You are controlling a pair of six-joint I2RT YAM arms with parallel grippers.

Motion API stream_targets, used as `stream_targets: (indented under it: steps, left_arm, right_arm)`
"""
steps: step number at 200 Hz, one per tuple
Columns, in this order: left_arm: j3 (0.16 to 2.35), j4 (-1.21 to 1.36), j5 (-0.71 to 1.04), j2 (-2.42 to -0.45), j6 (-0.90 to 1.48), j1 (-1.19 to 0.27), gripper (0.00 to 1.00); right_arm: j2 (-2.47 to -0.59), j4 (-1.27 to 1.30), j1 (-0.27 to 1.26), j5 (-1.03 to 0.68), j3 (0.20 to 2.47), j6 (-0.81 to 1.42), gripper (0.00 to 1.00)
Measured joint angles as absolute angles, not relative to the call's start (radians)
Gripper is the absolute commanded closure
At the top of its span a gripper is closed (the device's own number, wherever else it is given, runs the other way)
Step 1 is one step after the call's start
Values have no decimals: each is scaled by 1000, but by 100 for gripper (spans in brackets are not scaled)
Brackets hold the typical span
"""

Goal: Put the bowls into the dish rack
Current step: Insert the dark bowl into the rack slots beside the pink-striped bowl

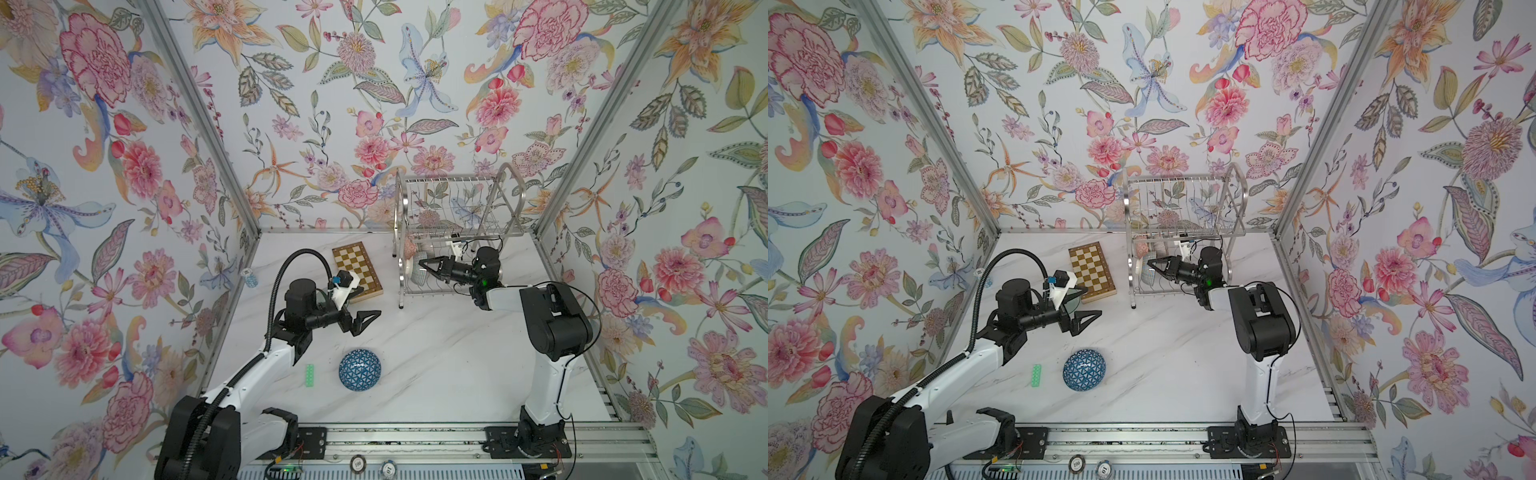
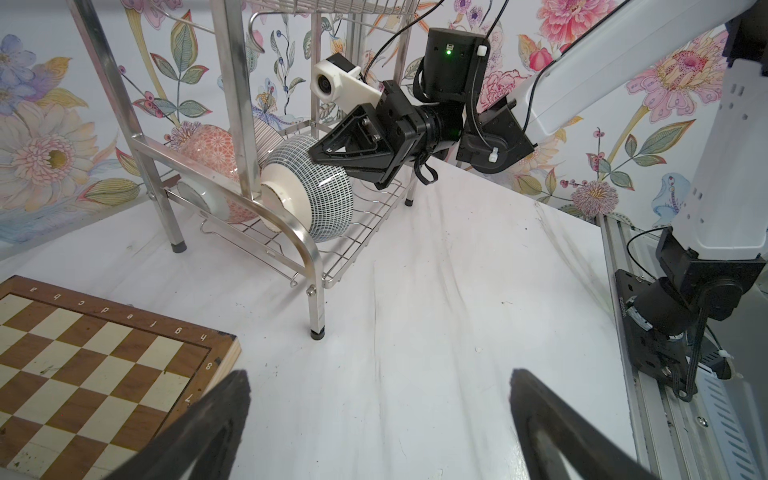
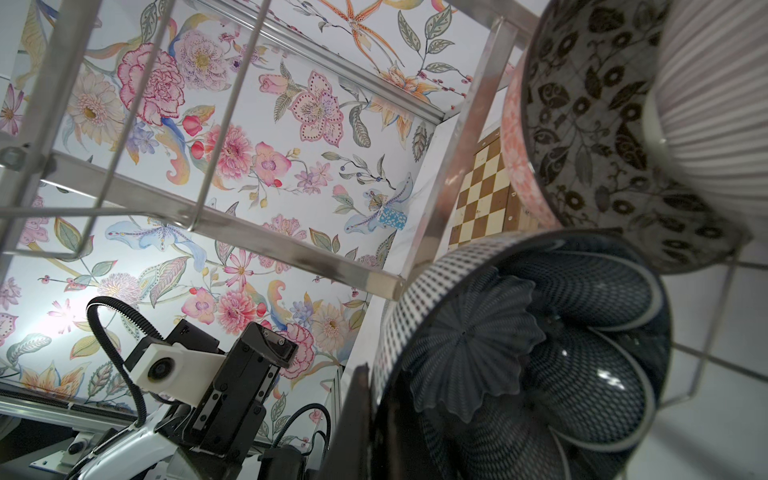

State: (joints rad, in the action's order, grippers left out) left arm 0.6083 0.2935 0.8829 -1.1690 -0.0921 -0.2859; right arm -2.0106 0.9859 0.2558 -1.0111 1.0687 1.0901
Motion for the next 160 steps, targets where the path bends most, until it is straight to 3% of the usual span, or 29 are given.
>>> stream_targets:
  steps: [160]
  left_arm:
    - [608,294,875,-1193,-88,-286,1]
  right_arm:
    - [-2056,1015,280,-1016,1074,1131,100]
